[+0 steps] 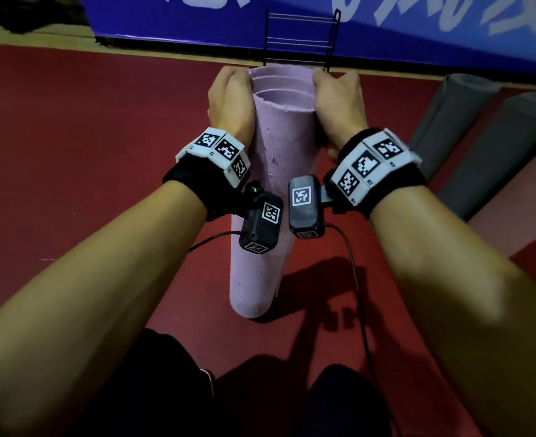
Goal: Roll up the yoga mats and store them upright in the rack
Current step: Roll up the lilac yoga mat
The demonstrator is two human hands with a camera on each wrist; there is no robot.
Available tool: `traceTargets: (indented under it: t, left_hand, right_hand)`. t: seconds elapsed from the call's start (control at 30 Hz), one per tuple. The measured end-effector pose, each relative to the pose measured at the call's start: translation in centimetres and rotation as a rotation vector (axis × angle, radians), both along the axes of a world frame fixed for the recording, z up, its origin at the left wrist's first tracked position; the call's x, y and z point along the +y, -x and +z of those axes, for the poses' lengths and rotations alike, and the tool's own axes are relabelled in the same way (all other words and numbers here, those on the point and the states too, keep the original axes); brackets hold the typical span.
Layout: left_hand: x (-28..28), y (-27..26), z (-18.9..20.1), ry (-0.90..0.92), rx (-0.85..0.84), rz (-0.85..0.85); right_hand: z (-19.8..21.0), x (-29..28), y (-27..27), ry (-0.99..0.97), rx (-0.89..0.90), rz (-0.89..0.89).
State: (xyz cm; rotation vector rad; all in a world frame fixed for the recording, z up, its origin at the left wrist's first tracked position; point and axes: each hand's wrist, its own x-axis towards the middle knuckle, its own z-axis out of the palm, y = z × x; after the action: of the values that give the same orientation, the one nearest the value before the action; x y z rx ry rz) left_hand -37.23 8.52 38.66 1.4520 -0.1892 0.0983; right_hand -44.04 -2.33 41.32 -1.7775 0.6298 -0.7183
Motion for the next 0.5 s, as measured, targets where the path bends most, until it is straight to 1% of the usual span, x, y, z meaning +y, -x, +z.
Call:
traceTargets:
  t: [0.1, 0.2, 0.33, 0.4, 0.5]
  left_hand:
    - [-0.3, 0.2, -0.4, -0.007, -0.023, -0.001]
    - [-0.5, -0.1, -0.8, -0.019, -0.018, -0.063]
    - [-0.7, -2.0, -2.1, -0.020, 0.014, -0.225]
    - [-0.5, -1.6, -1.9, -0.011, 0.013, -0.248]
    - [-0.4, -0.8, -1.7, 0.015, 0.017, -0.241]
  right_hand:
    - [-1.0, 0.1, 0.3, 0.031, -0.011, -0.092]
    - [-1.5, -0.3, 0.6, 0.104, 0.007, -0.116]
    - [-1.6, -0.5, 1.0, 0.069, -0.003, -0.121]
    - [-1.5, -0.5, 1.3, 0.067, 0.005, -0.107]
    - [-1.7, -0.5, 1.7, 0.011, 0.018, -0.084]
